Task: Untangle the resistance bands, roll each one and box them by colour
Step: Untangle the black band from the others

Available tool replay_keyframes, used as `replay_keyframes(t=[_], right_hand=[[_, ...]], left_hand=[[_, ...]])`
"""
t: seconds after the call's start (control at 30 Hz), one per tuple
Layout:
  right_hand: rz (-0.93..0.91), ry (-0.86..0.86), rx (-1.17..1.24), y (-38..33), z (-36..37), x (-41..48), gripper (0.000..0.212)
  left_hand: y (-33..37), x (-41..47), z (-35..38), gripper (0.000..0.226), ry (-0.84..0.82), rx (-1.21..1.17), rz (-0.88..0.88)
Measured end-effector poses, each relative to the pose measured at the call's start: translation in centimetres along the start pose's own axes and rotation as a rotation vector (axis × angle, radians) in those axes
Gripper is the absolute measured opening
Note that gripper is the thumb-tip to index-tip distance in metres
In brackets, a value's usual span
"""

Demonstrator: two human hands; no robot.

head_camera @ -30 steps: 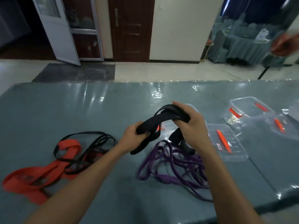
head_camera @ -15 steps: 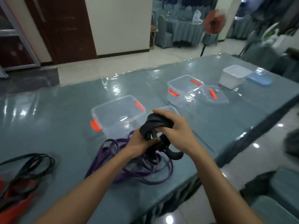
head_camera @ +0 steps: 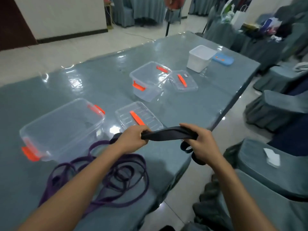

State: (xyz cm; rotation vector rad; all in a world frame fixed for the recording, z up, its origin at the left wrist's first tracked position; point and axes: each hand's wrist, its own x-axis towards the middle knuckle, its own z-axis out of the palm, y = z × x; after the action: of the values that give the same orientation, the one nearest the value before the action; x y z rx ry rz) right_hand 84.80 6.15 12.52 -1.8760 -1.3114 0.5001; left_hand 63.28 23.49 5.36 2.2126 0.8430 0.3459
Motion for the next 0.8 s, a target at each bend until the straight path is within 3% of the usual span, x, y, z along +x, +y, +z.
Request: replay_keyframes(t=[0.17, 0.3, 0.57, 0.8], right_hand=[[-0.018, -0.017, -0.243, 8.2, -3.6, 2.3, 0.049], [-0.004, -0.125, -0.347, 14.6, -6.9, 5.2, 0.055], [-0.065, -0.212, -0.348, 22.8, -15.0, 12.1, 0.045], [-0.105, -0.326, -0.385, 25.5, -16.2, 20.9, 0.045]], left_hand=[[2.3, 5.8, 3.4, 0.027, -0.044, 0.163, 0.027], [5.0, 11.1, 6.9, 0.028, -0.033, 0.205, 0.007], [10.9, 19.3, 12.7, 0.029, 0.043, 0.161, -0.086], [11.5, 24.0, 13.2, 0.03, 0.084, 0.08, -0.162]])
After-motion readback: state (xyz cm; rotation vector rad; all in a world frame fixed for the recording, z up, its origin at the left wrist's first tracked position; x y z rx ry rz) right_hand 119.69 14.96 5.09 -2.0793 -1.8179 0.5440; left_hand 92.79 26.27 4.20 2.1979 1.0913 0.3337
